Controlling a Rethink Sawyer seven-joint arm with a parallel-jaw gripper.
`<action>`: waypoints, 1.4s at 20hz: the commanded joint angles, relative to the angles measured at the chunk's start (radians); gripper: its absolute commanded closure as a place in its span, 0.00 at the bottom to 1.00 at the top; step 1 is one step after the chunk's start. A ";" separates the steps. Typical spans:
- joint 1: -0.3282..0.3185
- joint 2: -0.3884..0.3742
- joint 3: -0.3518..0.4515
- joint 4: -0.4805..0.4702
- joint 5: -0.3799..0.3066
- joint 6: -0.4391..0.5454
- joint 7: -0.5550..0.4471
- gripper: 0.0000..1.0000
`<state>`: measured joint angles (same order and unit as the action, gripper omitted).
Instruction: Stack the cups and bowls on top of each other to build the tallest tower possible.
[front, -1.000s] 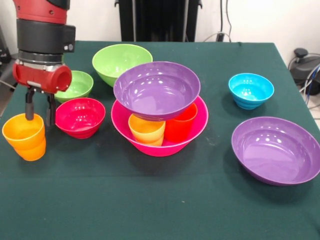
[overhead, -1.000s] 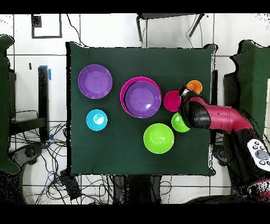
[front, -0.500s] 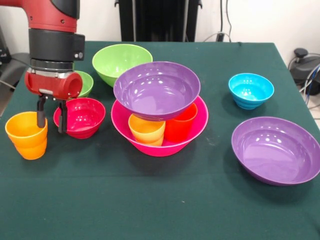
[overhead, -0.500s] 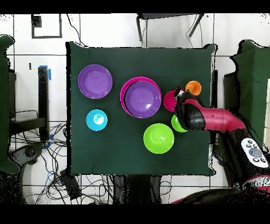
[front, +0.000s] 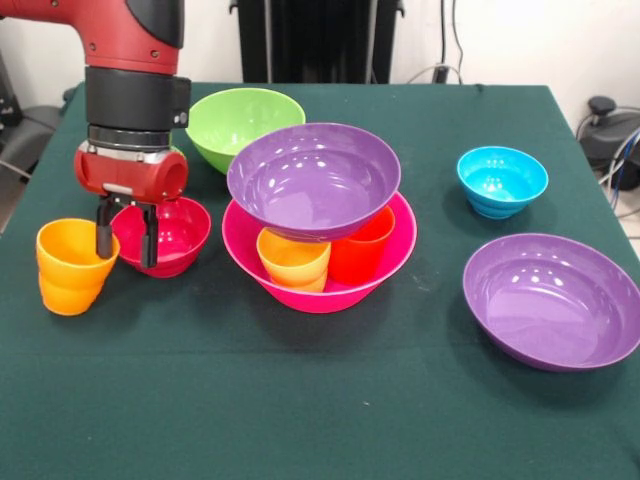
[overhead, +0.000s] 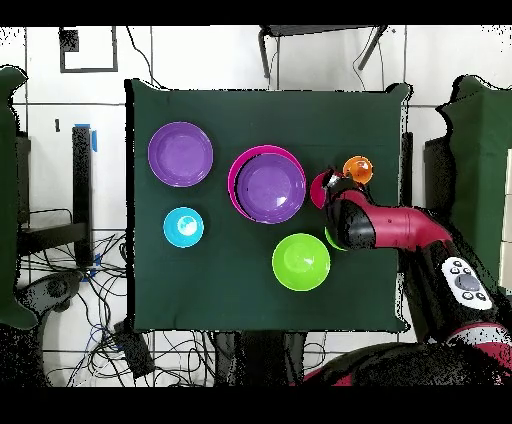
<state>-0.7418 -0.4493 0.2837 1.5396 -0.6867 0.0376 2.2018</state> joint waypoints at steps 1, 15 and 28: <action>0.030 0.032 -0.005 -0.022 -0.119 0.032 -0.091 0.00; 0.108 0.040 -0.131 -0.096 -0.192 -0.039 -0.070 0.00; 0.037 0.036 -0.022 -0.099 -0.253 -0.027 -0.102 0.00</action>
<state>-0.6836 -0.4441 0.1514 1.5010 -0.8333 0.0197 2.2018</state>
